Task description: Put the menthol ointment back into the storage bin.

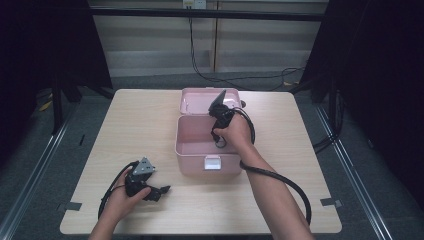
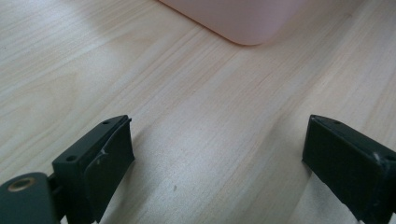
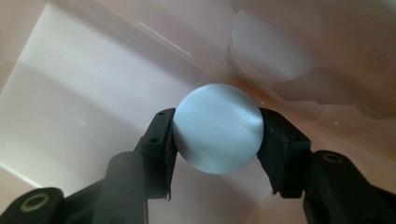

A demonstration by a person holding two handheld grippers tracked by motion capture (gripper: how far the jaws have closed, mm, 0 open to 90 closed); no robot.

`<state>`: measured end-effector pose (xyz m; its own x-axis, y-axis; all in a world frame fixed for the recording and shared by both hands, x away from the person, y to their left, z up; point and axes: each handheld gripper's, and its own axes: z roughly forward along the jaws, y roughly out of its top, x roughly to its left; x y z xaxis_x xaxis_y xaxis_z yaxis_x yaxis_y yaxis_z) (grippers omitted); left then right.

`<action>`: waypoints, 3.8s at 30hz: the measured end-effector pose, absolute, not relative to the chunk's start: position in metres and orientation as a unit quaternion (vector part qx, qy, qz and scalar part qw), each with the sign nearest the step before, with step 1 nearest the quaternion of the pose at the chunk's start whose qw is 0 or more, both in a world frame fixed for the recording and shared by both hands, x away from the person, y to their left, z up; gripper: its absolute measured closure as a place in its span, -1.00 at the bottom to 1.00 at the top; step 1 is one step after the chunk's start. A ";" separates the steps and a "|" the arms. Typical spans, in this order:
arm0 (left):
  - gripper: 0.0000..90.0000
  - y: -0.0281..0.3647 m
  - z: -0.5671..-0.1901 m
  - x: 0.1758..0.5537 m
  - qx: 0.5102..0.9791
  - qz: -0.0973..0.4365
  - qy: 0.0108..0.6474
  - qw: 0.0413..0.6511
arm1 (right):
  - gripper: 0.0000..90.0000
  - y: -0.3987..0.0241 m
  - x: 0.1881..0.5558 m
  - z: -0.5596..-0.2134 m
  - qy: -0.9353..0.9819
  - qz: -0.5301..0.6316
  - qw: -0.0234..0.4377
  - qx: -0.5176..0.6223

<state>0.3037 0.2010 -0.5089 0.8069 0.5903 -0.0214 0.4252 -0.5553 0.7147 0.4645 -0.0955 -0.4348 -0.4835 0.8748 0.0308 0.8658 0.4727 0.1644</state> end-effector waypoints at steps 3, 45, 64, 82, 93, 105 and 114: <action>-0.82 0.201 -0.509 0.304 0.875 0.111 0.290 0.372 | 0.11 -0.095 0.464 -0.435 0.858 0.076 0.030 0.507; -0.82 0.201 -0.509 0.304 0.875 0.111 0.290 0.372 | -0.24 -0.096 0.456 -0.410 0.865 0.077 0.026 0.495; -0.82 0.201 -0.509 0.304 0.875 0.109 0.290 0.372 | -0.44 -0.106 0.435 -0.375 0.882 0.106 0.031 0.458; -0.82 0.201 -0.509 0.304 0.875 0.111 0.290 0.372 | -0.47 -0.110 0.414 -0.342 0.899 0.121 0.027 0.420; -0.82 0.201 -0.509 0.304 0.875 0.111 0.290 0.372 | -0.47 -0.129 0.402 -0.321 0.903 0.114 0.025 0.413; -0.82 0.201 -0.509 0.304 0.875 0.111 0.290 0.372 | -0.47 -0.153 0.390 -0.305 0.902 0.125 0.037 0.413; -0.82 0.201 -0.509 0.304 0.875 0.111 0.290 0.372 | -0.47 -0.175 0.383 -0.301 0.895 0.147 0.041 0.419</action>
